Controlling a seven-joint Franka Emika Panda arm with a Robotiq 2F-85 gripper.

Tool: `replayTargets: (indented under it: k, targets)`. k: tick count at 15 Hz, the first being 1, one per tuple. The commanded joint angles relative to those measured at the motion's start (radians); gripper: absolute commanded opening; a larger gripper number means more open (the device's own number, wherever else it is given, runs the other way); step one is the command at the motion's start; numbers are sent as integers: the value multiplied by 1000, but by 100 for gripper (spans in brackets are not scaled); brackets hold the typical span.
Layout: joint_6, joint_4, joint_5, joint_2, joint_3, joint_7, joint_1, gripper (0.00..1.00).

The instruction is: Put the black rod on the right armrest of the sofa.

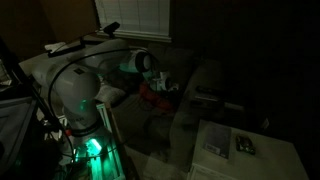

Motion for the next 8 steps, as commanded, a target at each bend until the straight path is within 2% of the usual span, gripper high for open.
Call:
replayTargets:
  k: [1, 4, 6, 8]
  targets:
    - [7, -19, 23, 0, 37, -24, -17, 86]
    - [46, -33, 34, 1, 41, 0, -16, 85]
    - [80, -38, 48, 1, 78, -41, -34, 87]
    - [115, -47, 50, 1, 74, -29, -24, 82]
